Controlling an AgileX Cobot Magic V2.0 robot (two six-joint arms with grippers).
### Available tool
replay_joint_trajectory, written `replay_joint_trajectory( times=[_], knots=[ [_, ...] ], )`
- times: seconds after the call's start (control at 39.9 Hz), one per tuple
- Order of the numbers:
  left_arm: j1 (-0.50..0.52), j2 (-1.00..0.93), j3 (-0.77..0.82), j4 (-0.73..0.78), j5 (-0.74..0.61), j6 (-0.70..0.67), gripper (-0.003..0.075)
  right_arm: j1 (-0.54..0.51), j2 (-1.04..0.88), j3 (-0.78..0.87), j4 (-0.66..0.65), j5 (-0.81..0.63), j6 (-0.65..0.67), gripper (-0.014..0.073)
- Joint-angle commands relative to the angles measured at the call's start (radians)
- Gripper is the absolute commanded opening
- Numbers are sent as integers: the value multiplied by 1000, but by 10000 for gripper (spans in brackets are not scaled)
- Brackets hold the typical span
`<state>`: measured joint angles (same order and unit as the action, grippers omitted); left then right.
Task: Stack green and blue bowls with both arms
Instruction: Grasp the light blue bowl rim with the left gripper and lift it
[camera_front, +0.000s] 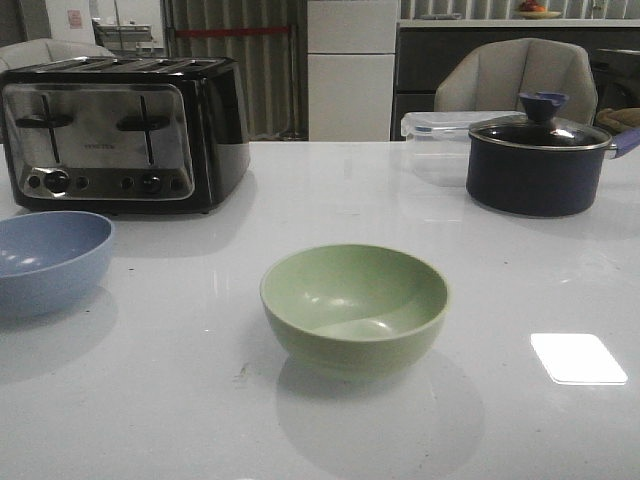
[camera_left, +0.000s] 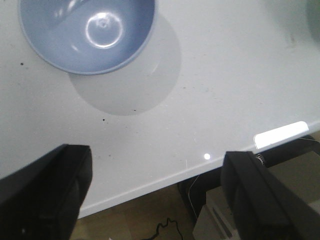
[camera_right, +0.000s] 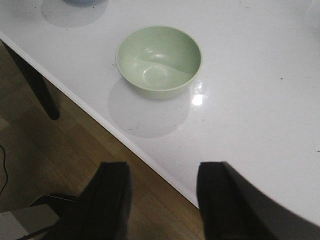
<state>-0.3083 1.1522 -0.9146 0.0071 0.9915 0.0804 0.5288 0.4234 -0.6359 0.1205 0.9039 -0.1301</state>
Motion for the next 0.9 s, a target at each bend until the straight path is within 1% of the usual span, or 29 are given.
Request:
replay_joint_trajectory(
  times=[0.0, 0.2, 0.3, 0.45, 0.53, 0.63, 0.88],
  knots=[
    [68, 68, -77, -1, -39, 0, 581, 1, 6, -25, 1, -72, -15, 426],
    [233, 226, -191, -78, -43, 5, 581, 1, 6, -25, 1, -72, -15, 426],
    [296, 300, -237, -123, -56, 43, 581, 1, 6, -25, 1, -71, -15, 426],
    [364, 408, -295, -247, -66, 132, 581, 1, 6, -25, 1, -70, -15, 426],
    [381, 454, -317, -280, -72, 139, 581, 1, 6, -25, 1, -70, -15, 426],
    [384, 505, -335, -284, -102, 139, 581, 1, 6, -25, 1, -70, -15, 426],
    [384, 606, -339, -292, -223, 139, 581, 1, 6, -25, 1, -69, -15, 426]
  ],
)
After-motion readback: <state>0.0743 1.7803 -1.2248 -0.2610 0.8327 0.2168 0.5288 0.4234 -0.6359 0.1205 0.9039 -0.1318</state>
